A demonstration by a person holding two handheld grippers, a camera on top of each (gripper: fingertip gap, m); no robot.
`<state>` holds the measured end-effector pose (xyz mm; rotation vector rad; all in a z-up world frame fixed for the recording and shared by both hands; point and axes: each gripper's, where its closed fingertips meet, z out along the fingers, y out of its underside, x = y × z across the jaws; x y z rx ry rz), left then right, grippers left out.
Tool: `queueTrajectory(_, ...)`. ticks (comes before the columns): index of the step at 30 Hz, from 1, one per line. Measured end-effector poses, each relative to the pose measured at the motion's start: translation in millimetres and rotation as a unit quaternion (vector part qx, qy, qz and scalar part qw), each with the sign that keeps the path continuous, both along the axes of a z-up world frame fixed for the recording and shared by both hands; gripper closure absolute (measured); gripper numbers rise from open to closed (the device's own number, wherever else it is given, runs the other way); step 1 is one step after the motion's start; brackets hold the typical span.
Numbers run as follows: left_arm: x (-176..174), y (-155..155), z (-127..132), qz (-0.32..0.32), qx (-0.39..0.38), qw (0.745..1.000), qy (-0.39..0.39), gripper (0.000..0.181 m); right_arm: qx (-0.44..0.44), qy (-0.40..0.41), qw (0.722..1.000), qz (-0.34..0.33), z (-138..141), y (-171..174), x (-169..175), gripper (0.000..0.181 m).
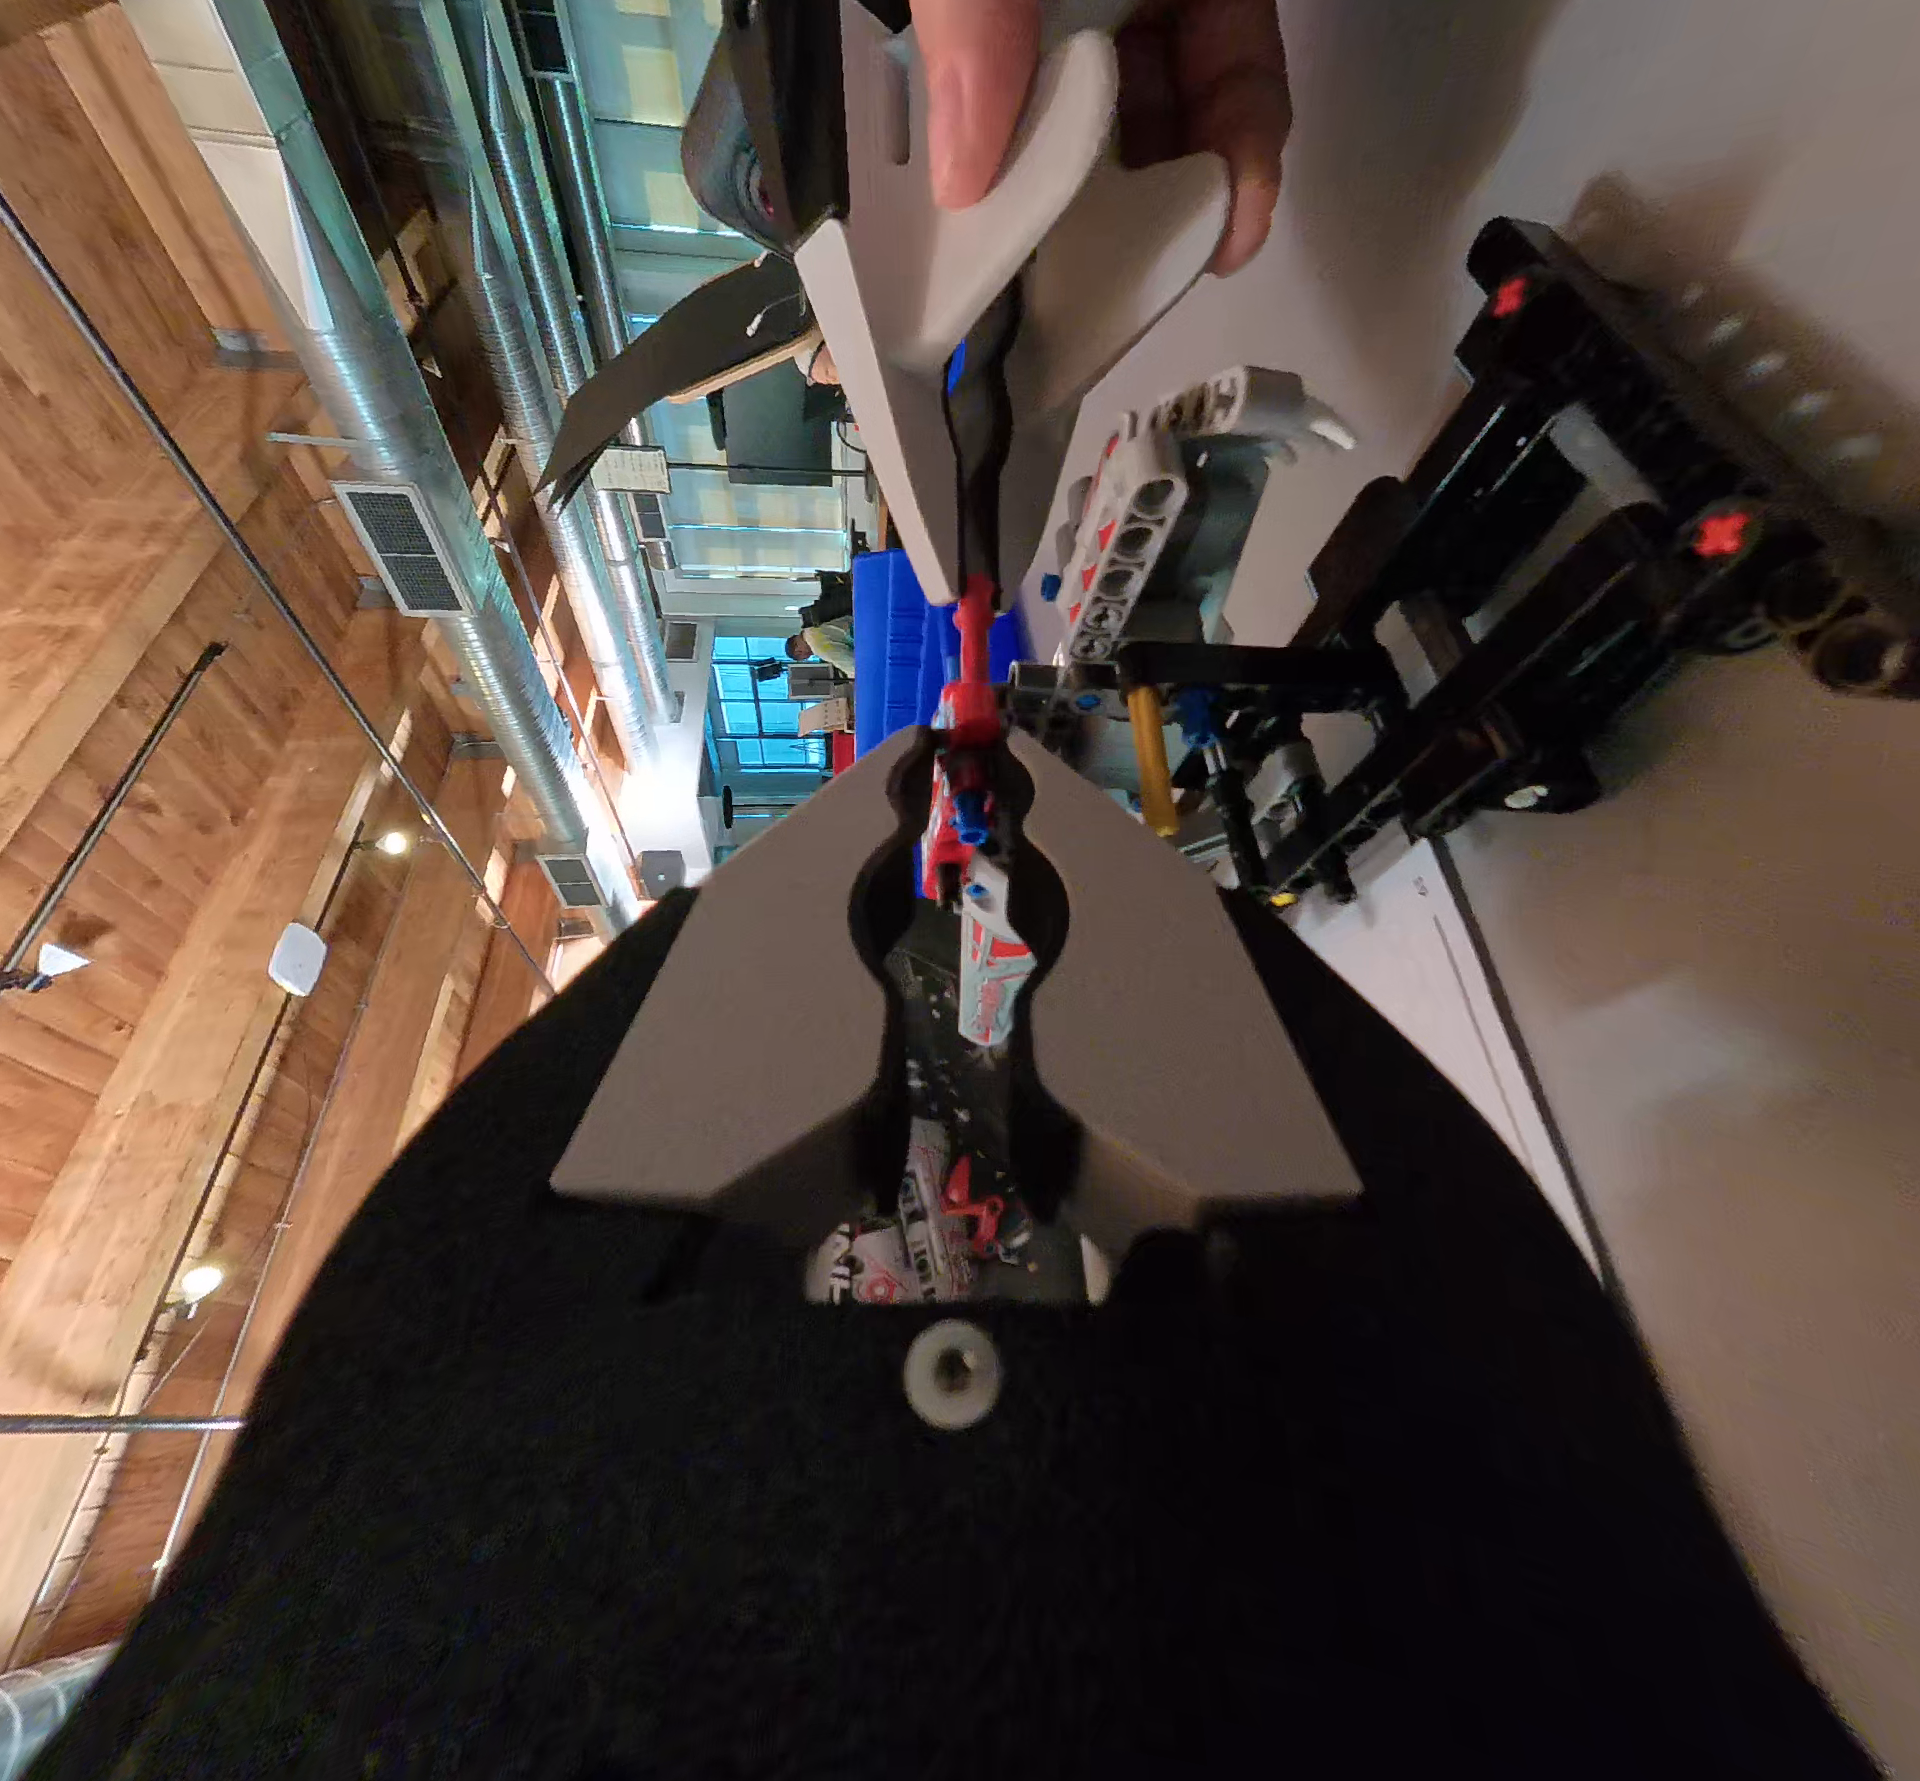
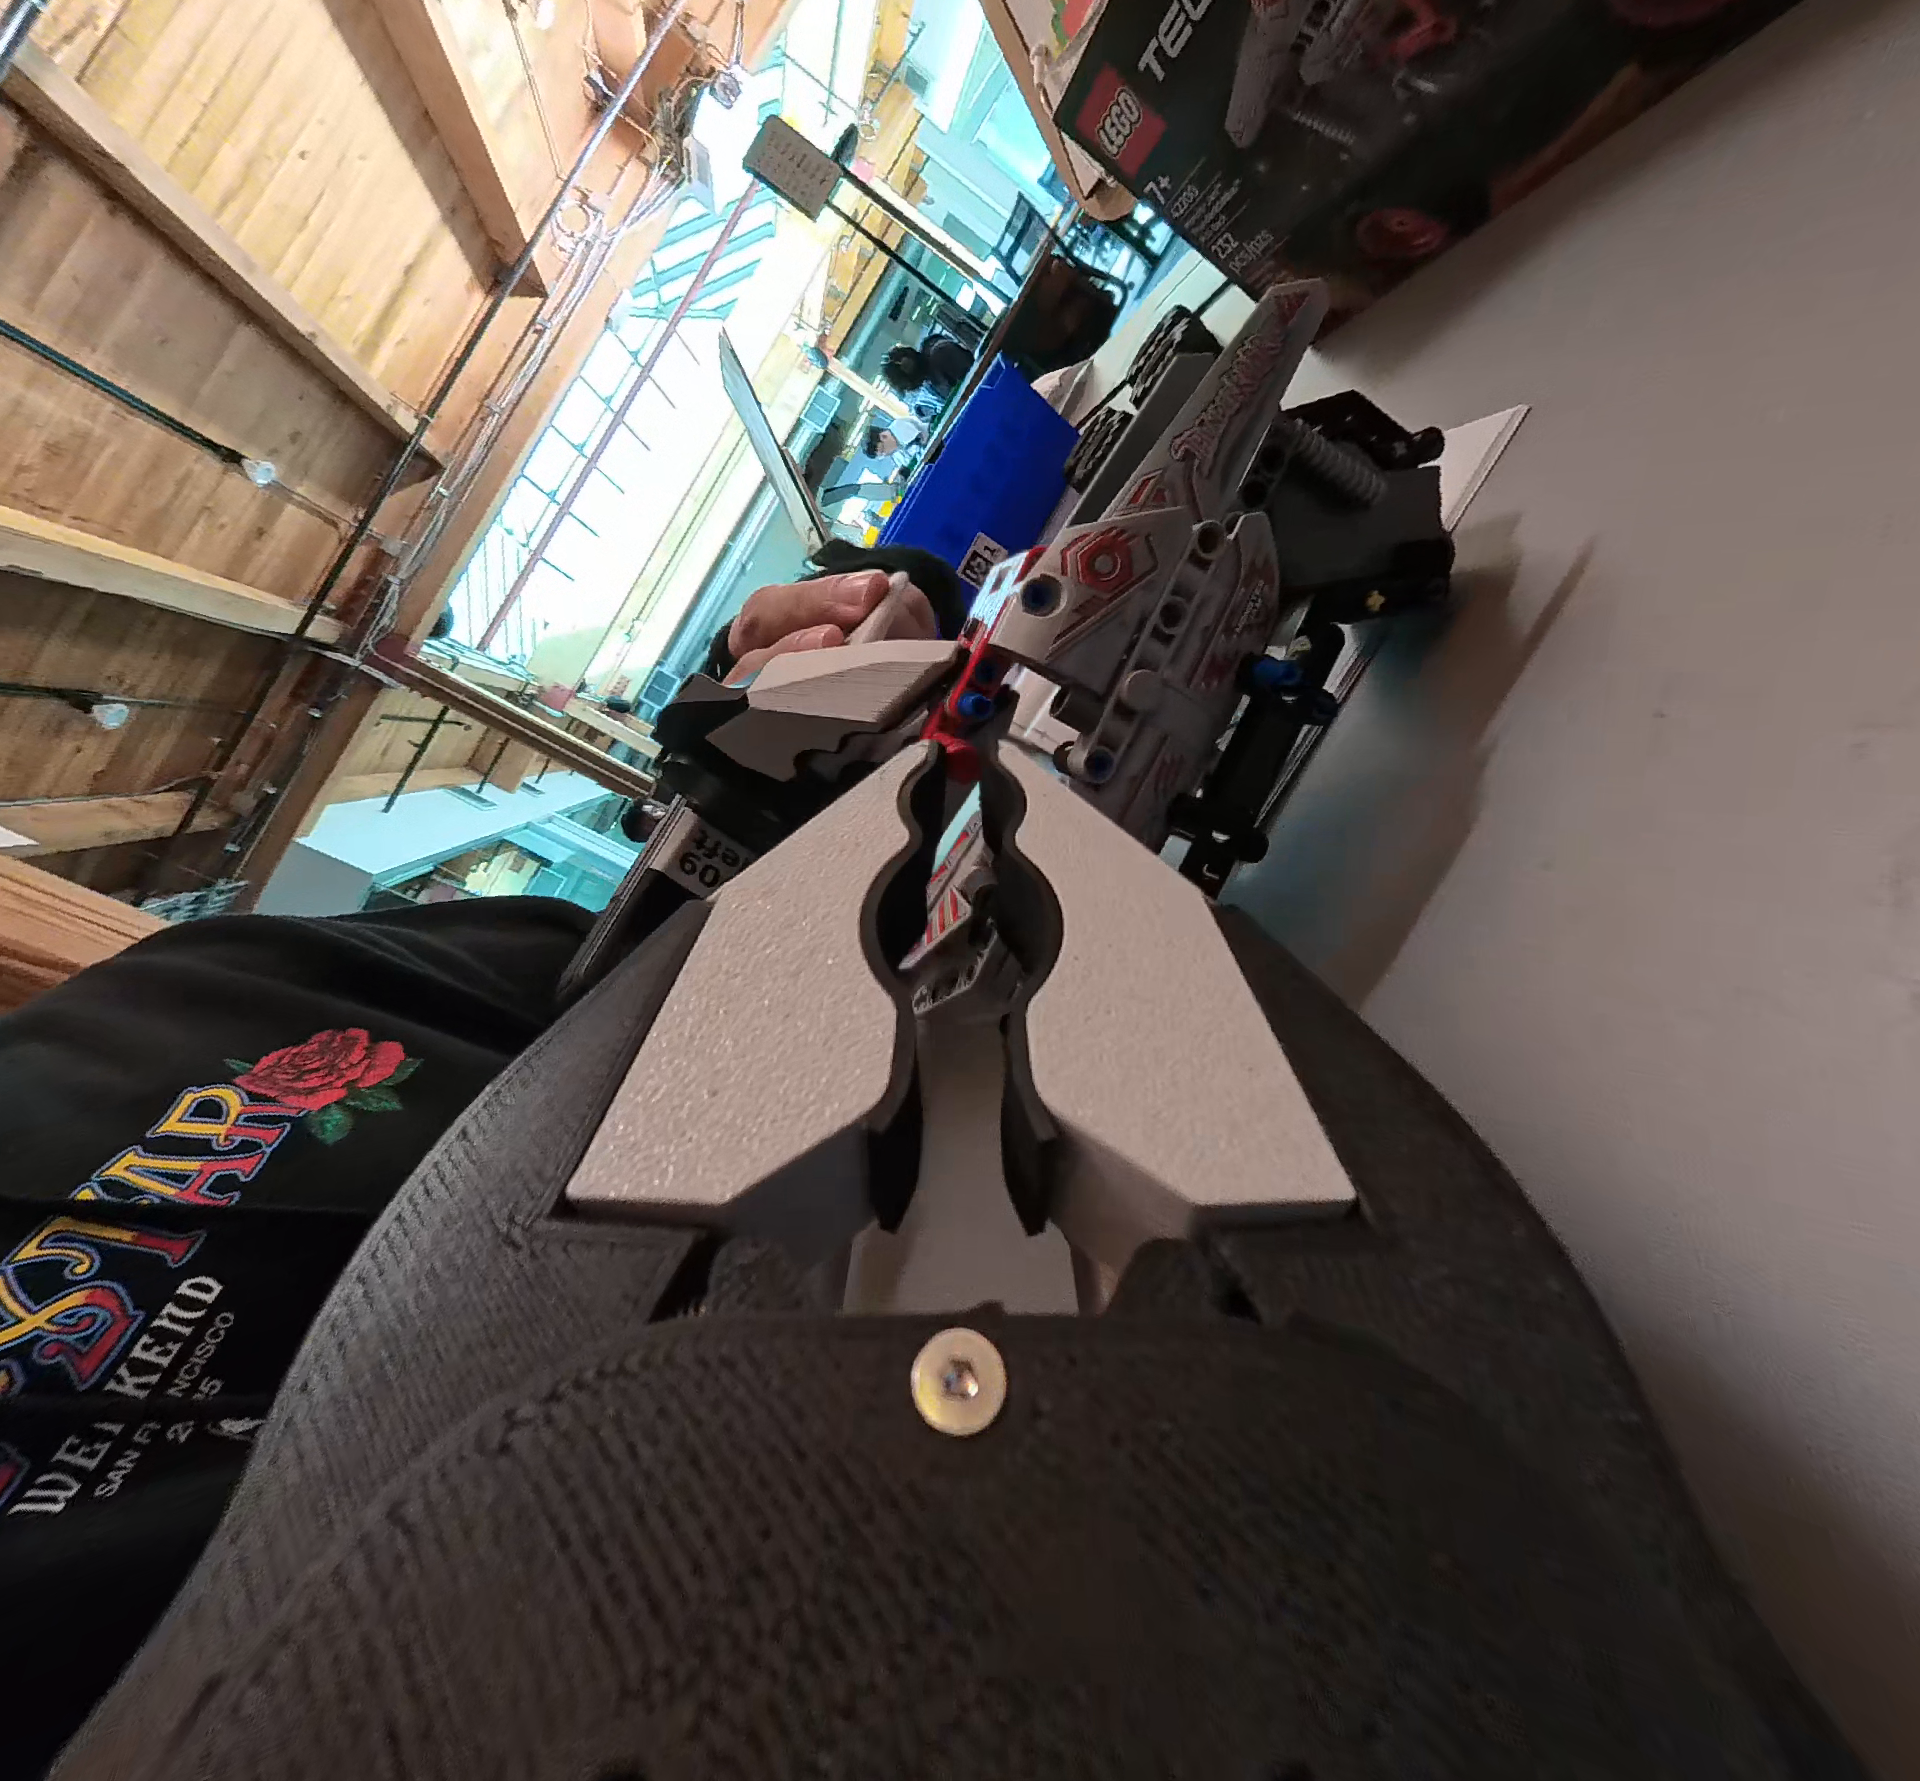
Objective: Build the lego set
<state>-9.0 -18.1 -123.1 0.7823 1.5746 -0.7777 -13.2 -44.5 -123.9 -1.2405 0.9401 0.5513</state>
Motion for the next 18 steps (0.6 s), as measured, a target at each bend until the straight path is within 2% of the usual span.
queueTrajectory(10,4,-21,3,-0.015,-0.016,1.0,-0.021,0.175,-0.008,-0.005,1.0,0.024,1,1,4,0.177)
queueTrajectory(15,9,-30,4,-0.001,-0.015,0.999,-0.032,0.175,-0.025,-0.014,0.998,0.052,1,2,7,0.177)
queueTrajectory(18,11,-32,5,0.004,-0.01,0.999,-0.048,0.175,-0.007,-0.012,0.998,0.054,-1,2,5,0.177)
